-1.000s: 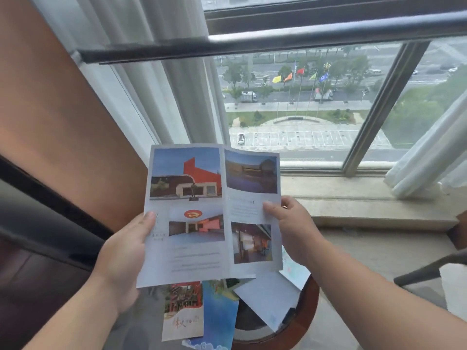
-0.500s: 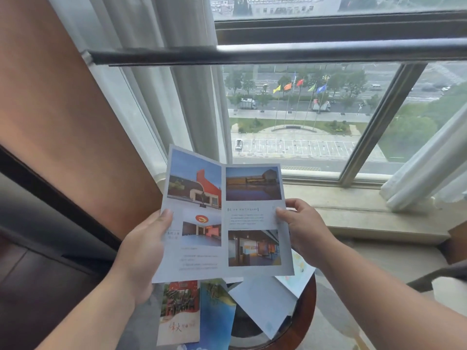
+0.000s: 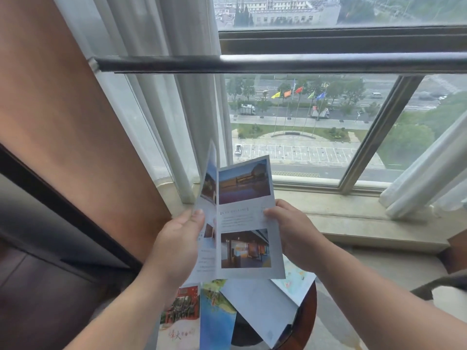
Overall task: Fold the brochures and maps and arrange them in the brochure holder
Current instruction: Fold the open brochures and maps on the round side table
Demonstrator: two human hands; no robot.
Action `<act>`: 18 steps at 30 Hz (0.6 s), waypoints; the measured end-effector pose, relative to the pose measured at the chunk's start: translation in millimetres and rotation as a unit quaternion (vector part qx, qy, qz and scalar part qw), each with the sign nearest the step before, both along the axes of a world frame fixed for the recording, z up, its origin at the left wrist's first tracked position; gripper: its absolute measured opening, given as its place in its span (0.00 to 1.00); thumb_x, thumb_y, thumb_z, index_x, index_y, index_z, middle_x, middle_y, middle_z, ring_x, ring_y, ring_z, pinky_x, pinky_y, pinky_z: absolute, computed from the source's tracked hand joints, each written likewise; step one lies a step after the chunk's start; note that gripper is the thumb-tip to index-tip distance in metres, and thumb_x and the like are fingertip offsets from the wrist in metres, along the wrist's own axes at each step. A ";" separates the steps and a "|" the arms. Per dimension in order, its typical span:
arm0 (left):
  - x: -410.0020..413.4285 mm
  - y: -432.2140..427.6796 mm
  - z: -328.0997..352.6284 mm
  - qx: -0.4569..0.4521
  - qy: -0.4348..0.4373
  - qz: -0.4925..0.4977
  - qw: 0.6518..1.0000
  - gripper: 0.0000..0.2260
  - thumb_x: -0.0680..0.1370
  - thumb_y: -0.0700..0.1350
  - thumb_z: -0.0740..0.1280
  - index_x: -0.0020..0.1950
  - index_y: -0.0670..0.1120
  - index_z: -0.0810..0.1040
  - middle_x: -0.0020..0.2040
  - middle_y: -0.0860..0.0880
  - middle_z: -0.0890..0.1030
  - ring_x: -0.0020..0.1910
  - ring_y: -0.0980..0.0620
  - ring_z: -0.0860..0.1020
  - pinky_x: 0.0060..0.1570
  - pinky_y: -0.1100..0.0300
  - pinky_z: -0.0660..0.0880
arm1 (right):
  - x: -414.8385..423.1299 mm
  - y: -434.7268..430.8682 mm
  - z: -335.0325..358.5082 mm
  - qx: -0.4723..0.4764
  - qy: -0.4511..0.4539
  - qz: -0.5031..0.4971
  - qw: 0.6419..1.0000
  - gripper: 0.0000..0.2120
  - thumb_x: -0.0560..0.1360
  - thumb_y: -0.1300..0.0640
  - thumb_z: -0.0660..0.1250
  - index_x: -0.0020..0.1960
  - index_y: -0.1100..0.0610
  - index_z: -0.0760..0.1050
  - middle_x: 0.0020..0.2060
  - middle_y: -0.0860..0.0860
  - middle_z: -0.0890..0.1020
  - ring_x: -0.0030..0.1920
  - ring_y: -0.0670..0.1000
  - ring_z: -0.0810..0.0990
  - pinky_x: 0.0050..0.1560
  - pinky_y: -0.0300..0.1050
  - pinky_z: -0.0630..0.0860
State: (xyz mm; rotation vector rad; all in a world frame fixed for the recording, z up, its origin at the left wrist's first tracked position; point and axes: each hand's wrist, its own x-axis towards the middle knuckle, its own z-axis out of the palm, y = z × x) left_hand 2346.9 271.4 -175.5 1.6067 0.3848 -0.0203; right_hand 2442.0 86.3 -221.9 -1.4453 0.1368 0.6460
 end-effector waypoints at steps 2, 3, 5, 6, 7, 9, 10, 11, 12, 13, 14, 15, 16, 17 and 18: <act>1.1 -22.0 -2.7 0.093 -0.017 -0.020 0.995 0.15 0.84 0.53 0.55 0.52 0.68 0.81 0.52 0.66 0.83 0.51 0.71 0.78 0.52 0.68 0.74 | -8.8 12.1 14.1 0.079 0.028 0.059 0.995 0.16 0.81 0.46 0.62 0.62 0.54 0.76 0.52 0.58 0.84 0.51 0.57 0.84 0.52 0.54 0.81; 1.9 -33.8 -6.9 0.144 -0.015 -0.043 0.989 0.15 0.84 0.53 0.54 0.58 0.68 0.78 0.56 0.65 0.81 0.56 0.70 0.76 0.56 0.66 0.73 | -12.6 19.0 18.6 0.096 0.031 0.087 0.991 0.20 0.79 0.41 0.63 0.63 0.54 0.76 0.54 0.58 0.83 0.54 0.59 0.83 0.55 0.56 0.80; 3.0 -54.2 -17.9 0.242 -0.032 -0.098 0.965 0.15 0.83 0.52 0.53 0.68 0.62 0.71 0.64 0.60 0.75 0.65 0.59 0.71 0.65 0.54 0.69 | -17.8 31.2 23.5 0.095 0.011 0.095 0.991 0.23 0.77 0.42 0.66 0.66 0.54 0.74 0.56 0.62 0.82 0.58 0.63 0.81 0.61 0.59 0.77; 3.2 -60.1 -23.0 0.266 -0.047 -0.113 0.956 0.15 0.82 0.51 0.54 0.67 0.60 0.70 0.64 0.58 0.74 0.66 0.56 0.70 0.65 0.50 0.69 | -18.1 34.5 24.5 0.078 -0.009 0.082 0.993 0.19 0.79 0.47 0.66 0.65 0.55 0.74 0.56 0.63 0.82 0.57 0.63 0.82 0.61 0.59 0.77; 3.1 -62.4 -25.7 0.264 -0.054 -0.122 0.955 0.15 0.81 0.51 0.55 0.67 0.60 0.69 0.65 0.57 0.72 0.68 0.55 0.68 0.67 0.49 0.67 | -17.0 35.2 26.1 0.055 -0.026 0.055 0.997 0.12 0.80 0.53 0.65 0.62 0.56 0.75 0.53 0.63 0.83 0.53 0.61 0.84 0.58 0.57 0.79; 3.7 -56.4 -28.7 0.256 -0.045 -0.120 0.958 0.19 0.81 0.54 0.55 0.73 0.60 0.65 0.73 0.59 0.66 0.73 0.59 0.61 0.73 0.54 0.60 | -10.2 26.6 26.5 0.004 -0.044 0.020 0.999 0.10 0.80 0.63 0.60 0.53 0.57 0.79 0.45 0.60 0.85 0.43 0.56 0.85 0.46 0.51 0.81; 4.6 -49.4 -29.0 0.254 -0.041 -0.104 0.961 0.20 0.82 0.55 0.56 0.74 0.59 0.64 0.74 0.60 0.65 0.73 0.61 0.60 0.73 0.56 0.58 | -5.8 19.5 27.6 -0.015 -0.050 0.021 0.998 0.12 0.79 0.65 0.58 0.49 0.56 0.80 0.42 0.58 0.86 0.39 0.55 0.85 0.40 0.50 0.81; 7.9 -40.3 -28.4 0.247 -0.044 -0.078 0.965 0.20 0.82 0.55 0.58 0.74 0.58 0.65 0.73 0.59 0.66 0.72 0.61 0.62 0.73 0.56 0.60 | -1.5 11.9 30.5 -0.025 -0.058 0.032 0.997 0.14 0.79 0.65 0.58 0.47 0.55 0.81 0.40 0.57 0.86 0.37 0.54 0.84 0.38 0.49 0.81; 13.3 -30.2 -26.3 0.237 -0.046 -0.047 0.969 0.20 0.81 0.54 0.59 0.74 0.58 0.66 0.72 0.58 0.67 0.70 0.60 0.66 0.71 0.55 0.63 | 2.3 4.2 33.7 -0.036 -0.066 0.046 0.996 0.13 0.80 0.65 0.58 0.47 0.55 0.81 0.39 0.57 0.86 0.37 0.54 0.84 0.37 0.50 0.81; 20.5 -19.3 -23.9 0.232 -0.046 -0.017 0.972 0.20 0.81 0.52 0.60 0.74 0.58 0.65 0.71 0.57 0.68 0.67 0.59 0.67 0.69 0.55 0.65 | 6.3 -2.8 36.2 -0.041 -0.071 0.064 0.995 0.13 0.80 0.64 0.58 0.46 0.55 0.81 0.40 0.57 0.85 0.37 0.55 0.84 0.37 0.50 0.81; 29.1 -8.8 -20.5 0.231 -0.043 0.005 0.972 0.21 0.81 0.51 0.61 0.74 0.58 0.64 0.71 0.57 0.67 0.67 0.59 0.66 0.67 0.57 0.64 | 9.5 -8.8 39.1 -0.042 -0.073 0.081 0.993 0.15 0.80 0.64 0.58 0.45 0.54 0.82 0.41 0.58 0.85 0.38 0.55 0.84 0.38 0.51 0.81; 38.9 1.0 -16.6 0.235 -0.035 0.017 0.971 0.22 0.81 0.49 0.61 0.76 0.58 0.63 0.73 0.55 0.66 0.69 0.58 0.64 0.66 0.57 0.62 | 12.0 -13.7 42.0 -0.038 -0.072 0.097 0.992 0.17 0.80 0.63 0.58 0.43 0.52 0.83 0.42 0.58 0.85 0.40 0.56 0.84 0.39 0.51 0.81; 49.2 10.1 -12.4 0.242 -0.028 0.022 0.970 0.23 0.81 0.48 0.61 0.77 0.57 0.61 0.75 0.53 0.64 0.72 0.56 0.63 0.67 0.56 0.60 | 14.1 -17.5 44.5 -0.035 -0.069 0.105 0.991 0.18 0.80 0.63 0.58 0.42 0.51 0.84 0.43 0.59 0.85 0.41 0.57 0.84 0.39 0.51 0.81; 59.2 17.7 -7.9 0.250 -0.025 0.019 0.968 0.24 0.81 0.46 0.60 0.77 0.57 0.60 0.76 0.52 0.62 0.74 0.53 0.60 0.68 0.56 0.58 | 16.2 -20.7 46.6 -0.030 -0.065 0.107 0.992 0.17 0.80 0.63 0.58 0.43 0.52 0.84 0.44 0.60 0.85 0.42 0.59 0.84 0.40 0.52 0.80; 68.2 23.4 -2.9 0.259 -0.028 0.012 0.965 0.24 0.81 0.45 0.59 0.77 0.56 0.60 0.77 0.51 0.61 0.75 0.52 0.59 0.68 0.56 0.57 | 18.1 -23.5 48.8 -0.025 -0.060 0.106 0.992 0.15 0.80 0.63 0.59 0.44 0.54 0.83 0.44 0.61 0.85 0.43 0.60 0.83 0.41 0.53 0.79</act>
